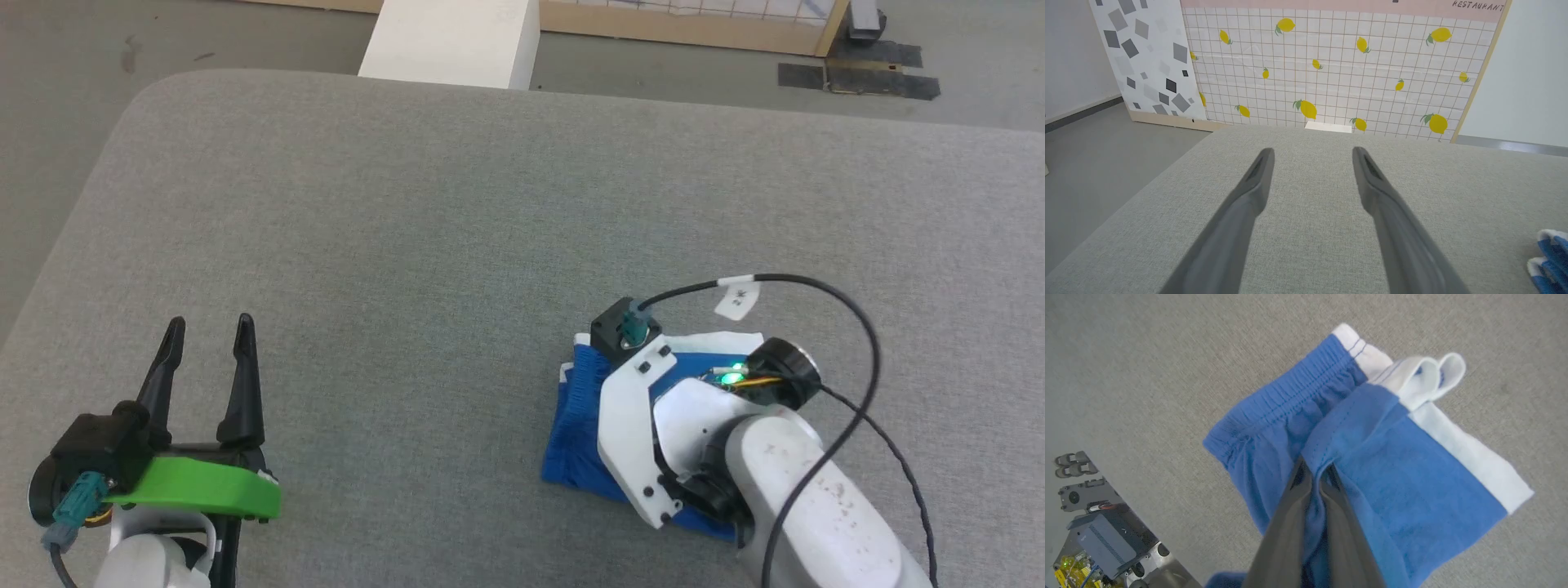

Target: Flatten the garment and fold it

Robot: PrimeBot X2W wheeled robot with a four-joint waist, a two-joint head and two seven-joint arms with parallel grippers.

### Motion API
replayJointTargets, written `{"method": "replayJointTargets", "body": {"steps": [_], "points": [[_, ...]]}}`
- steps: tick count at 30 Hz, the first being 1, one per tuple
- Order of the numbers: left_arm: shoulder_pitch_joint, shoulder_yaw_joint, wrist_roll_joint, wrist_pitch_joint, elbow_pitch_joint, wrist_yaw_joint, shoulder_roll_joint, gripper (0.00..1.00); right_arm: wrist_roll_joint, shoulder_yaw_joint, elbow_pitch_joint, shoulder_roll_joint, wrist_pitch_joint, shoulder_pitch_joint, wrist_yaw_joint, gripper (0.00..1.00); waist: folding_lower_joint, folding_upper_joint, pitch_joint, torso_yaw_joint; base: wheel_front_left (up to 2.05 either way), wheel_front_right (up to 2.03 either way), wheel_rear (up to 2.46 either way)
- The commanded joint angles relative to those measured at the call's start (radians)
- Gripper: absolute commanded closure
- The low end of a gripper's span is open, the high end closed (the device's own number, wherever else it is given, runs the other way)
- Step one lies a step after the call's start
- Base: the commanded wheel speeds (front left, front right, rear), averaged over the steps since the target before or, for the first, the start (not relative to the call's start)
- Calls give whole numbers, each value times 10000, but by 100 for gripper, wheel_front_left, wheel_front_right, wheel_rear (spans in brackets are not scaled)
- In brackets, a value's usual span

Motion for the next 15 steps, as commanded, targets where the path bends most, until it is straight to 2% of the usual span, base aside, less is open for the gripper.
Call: {"method": "replayJointTargets", "body": {"steps": [1,2,3,4,12,15], "points": [[-84,-11,-75,-38,33,-34,19,0,99,76,274,19,-124,-186,-15,100,0,0,35,40,0,0,0],[-91,-8,-78,-38,40,-34,14,0,152,139,432,21,-202,-252,-15,100,0,0,38,44,0,0,0],[-92,0,-75,-38,47,-34,5,0,246,244,574,22,-349,-338,-15,69,0,0,37,44,0,0,0],[-88,8,-72,-38,51,-34,-4,0,336,320,652,23,-484,-402,-15,0,0,0,34,38,0,0,0],[29,82,-45,-38,88,-34,26,0,1573,1293,117,26,-1342,-920,-15,0,0,0,-108,-319,0,0,0],[73,110,-6,-38,69,-34,60,0,1851,1175,-357,26,-1759,-1001,-15,0,0,0,-218,-541,0,0,0]]}}
